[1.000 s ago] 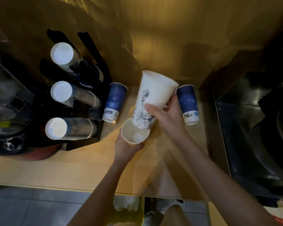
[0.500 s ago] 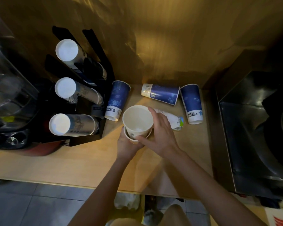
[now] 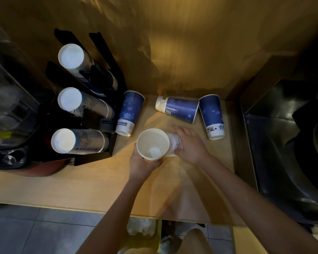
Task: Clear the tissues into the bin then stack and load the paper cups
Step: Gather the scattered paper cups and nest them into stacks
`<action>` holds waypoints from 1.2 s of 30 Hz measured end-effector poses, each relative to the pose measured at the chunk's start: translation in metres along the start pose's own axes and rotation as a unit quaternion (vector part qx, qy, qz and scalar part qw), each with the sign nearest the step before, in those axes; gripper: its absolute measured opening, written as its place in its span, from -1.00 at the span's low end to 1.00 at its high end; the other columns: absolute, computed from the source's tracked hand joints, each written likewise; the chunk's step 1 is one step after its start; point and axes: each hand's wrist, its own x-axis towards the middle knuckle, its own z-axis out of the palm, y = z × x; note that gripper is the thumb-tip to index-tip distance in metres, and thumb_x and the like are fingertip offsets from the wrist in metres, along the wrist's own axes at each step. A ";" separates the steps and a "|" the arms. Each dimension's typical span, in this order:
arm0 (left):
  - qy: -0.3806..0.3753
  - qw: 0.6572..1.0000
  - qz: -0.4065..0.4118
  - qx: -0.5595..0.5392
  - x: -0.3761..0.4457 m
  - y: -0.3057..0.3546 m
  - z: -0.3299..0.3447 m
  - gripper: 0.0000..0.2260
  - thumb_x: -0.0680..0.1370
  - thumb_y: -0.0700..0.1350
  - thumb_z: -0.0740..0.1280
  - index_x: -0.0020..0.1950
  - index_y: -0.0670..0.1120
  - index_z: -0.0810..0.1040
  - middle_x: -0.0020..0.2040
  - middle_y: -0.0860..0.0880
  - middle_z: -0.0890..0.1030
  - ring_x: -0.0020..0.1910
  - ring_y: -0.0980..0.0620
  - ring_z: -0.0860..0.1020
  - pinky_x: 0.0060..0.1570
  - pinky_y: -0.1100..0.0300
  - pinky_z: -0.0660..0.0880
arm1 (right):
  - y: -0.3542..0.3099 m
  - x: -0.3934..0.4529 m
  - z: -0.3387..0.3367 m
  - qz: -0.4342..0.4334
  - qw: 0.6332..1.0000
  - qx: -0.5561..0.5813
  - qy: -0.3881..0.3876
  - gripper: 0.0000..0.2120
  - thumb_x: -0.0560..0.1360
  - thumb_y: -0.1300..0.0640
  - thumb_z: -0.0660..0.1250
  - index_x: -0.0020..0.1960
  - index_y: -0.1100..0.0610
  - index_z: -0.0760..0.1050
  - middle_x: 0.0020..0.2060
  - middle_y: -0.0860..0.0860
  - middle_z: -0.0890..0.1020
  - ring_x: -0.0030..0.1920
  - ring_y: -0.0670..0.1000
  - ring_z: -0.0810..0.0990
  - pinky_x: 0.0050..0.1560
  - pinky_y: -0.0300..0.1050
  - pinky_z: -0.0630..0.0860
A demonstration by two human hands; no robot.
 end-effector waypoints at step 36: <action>-0.014 0.999 0.015 -0.031 -0.001 0.005 -0.002 -0.14 0.04 0.16 0.42 0.31 -0.06 0.33 0.11 0.11 0.46 0.08 0.15 0.43 -0.17 0.61 0.32 | -0.054 -0.024 0.000 -0.046 0.966 0.235 0.093 -0.11 0.22 -0.07 0.52 0.40 -0.07 0.10 0.34 -0.07 0.36 0.33 -0.11 0.30 0.31 -0.12 0.37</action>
